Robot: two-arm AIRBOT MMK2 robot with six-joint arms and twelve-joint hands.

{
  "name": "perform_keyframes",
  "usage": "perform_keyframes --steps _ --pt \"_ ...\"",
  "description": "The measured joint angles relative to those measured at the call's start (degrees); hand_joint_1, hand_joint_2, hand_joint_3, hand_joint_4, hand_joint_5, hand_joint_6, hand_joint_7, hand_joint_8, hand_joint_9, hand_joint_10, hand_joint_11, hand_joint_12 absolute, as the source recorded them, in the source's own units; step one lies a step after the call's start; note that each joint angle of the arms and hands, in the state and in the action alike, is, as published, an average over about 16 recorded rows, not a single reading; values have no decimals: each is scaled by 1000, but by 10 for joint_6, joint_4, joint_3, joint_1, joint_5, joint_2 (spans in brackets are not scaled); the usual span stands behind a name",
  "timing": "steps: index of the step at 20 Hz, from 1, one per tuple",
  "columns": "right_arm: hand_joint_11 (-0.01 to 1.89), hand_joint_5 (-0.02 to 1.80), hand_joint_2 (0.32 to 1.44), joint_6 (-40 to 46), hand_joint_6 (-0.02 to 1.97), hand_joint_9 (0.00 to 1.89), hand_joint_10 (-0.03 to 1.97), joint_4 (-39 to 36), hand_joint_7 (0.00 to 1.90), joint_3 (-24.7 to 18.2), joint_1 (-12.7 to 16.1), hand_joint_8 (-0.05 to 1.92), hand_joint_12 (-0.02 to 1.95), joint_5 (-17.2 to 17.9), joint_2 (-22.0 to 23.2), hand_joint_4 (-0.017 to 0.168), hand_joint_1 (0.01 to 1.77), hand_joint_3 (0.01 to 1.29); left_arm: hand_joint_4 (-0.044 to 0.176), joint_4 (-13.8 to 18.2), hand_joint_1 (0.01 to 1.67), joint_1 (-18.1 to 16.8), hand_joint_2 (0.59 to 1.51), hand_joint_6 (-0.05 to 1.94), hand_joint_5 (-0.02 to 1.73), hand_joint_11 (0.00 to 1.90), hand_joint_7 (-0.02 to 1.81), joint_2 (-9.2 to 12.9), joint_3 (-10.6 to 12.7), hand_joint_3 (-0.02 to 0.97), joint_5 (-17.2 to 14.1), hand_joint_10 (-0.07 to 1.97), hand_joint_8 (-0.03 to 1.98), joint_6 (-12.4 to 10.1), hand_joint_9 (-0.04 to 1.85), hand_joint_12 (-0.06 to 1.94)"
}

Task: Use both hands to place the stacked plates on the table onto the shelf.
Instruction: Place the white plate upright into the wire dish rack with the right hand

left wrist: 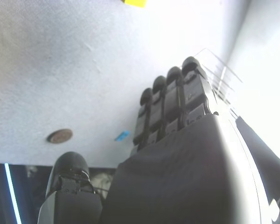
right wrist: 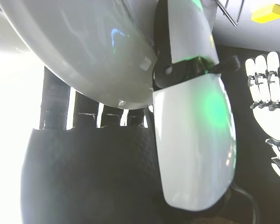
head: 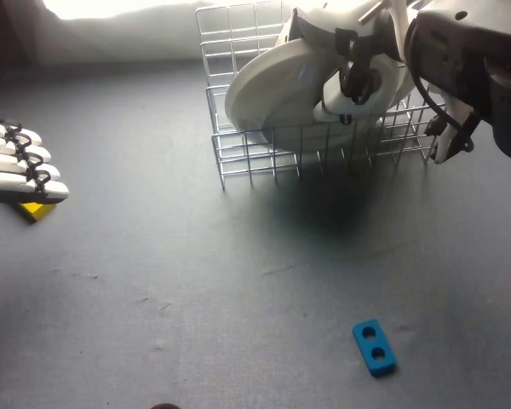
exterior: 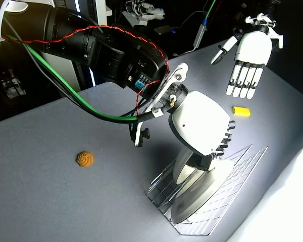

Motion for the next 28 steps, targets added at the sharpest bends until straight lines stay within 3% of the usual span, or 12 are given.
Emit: perform_keyframes --steps 3,8,15,18,23,28 --pt "868 971 954 0 894 1129 728 -1 1194 0 -2 566 1225 0 0 -3 1310 16 1 3 22 0 1114 9 76 16 87 0 -1 20 0 10 12 0 39 7" --pt "782 992 957 -1 849 1135 543 -4 1187 0 -5 427 1256 2 0 -3 1276 16 1 7 22 0 1115 9 69 16 76 0 -3 20 -1 10 12 0 34 7" --pt "704 1022 960 -2 495 1160 260 -8 1190 -1 -10 168 1250 4 0 -3 1157 16 1 11 22 0 1116 9 60 16 63 0 -6 19 -2 10 12 0 25 7" --pt "690 1028 959 -1 326 1159 244 -9 1189 -1 -11 39 1237 5 0 -3 1115 16 1 11 22 0 1119 9 57 16 61 0 -6 20 -2 10 13 0 22 7" --pt "655 1008 957 -1 97 1140 199 -7 1158 -1 -11 22 1206 5 0 -2 1063 15 1 11 22 -1 1125 9 59 16 66 0 -7 19 -2 10 13 0 24 7" --pt "599 940 956 0 51 1097 177 -5 1097 -2 -11 22 1178 5 0 -1 1056 16 2 11 21 -1 1131 9 61 16 68 0 -7 20 -2 10 12 0 25 6"
